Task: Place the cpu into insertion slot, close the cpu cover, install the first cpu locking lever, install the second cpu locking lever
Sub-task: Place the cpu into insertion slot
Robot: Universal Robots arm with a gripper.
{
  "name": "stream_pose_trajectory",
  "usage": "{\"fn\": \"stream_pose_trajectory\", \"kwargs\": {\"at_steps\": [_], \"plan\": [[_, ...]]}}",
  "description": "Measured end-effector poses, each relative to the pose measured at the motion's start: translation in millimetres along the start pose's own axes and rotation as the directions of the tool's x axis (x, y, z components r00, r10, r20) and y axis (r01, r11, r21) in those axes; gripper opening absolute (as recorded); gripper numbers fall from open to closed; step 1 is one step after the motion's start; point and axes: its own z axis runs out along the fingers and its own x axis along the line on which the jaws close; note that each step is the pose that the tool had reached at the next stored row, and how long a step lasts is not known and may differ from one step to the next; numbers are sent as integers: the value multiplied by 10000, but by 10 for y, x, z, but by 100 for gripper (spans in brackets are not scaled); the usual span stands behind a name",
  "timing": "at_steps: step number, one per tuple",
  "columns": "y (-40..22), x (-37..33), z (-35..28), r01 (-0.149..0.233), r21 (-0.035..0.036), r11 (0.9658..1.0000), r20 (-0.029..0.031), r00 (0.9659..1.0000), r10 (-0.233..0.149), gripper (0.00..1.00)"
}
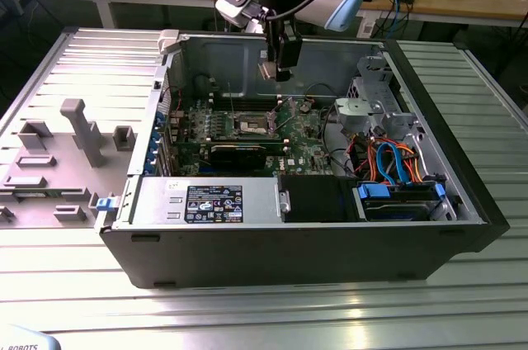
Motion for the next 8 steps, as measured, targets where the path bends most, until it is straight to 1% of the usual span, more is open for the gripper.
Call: {"fn": "stream_pose_trajectory", "kwargs": {"at_steps": [4,6,7,8], "plan": [[-3,0,2,-2,-1,10000,0,10000,2,54],[-21,4,14,-40,-3,10000,0,10000,40,54],[-22,3,22,-121,-3,9999,9,9999,121,54],[-24,3,41,-319,-8,9995,26,9995,319,54]]}}
